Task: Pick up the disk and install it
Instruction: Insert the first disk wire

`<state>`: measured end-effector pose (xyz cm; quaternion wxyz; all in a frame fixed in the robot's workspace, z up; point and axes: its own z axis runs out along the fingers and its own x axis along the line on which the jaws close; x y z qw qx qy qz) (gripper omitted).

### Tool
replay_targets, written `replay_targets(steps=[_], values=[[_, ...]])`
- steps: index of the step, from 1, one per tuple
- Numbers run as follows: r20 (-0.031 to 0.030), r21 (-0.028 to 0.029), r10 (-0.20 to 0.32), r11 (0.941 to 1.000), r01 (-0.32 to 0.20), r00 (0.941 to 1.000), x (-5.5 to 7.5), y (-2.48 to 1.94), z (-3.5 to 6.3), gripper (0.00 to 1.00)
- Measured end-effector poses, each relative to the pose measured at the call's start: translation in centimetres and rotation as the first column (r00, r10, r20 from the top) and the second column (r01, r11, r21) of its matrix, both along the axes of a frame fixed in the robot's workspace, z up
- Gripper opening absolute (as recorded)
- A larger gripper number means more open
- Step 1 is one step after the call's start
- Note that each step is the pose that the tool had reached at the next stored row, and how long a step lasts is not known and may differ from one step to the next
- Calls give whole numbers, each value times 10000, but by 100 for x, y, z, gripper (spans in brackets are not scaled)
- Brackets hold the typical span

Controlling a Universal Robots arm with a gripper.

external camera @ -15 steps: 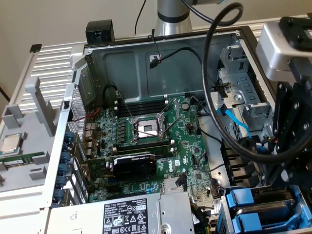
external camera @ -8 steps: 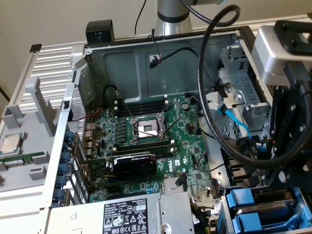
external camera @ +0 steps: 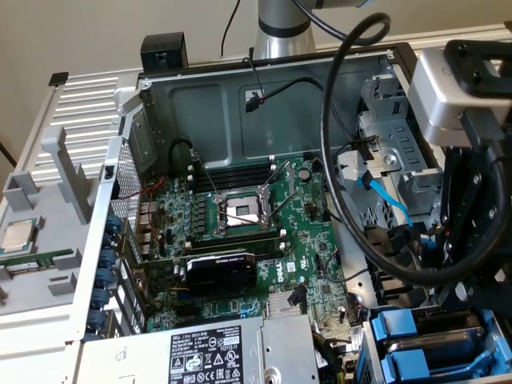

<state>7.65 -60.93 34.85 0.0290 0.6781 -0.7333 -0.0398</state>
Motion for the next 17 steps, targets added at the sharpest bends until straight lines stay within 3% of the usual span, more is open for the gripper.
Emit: replay_targets(steps=[5,9,12,17], values=[[3,1,16,10000,-16,10000,0,7,-2,17],[18,-57,142,9999,-142,9999,0,53,-1,17],[37,-134,253,9996,-252,9997,0,59,-2,17],[46,-148,336,9993,-336,9994,-1,56,0,17]])
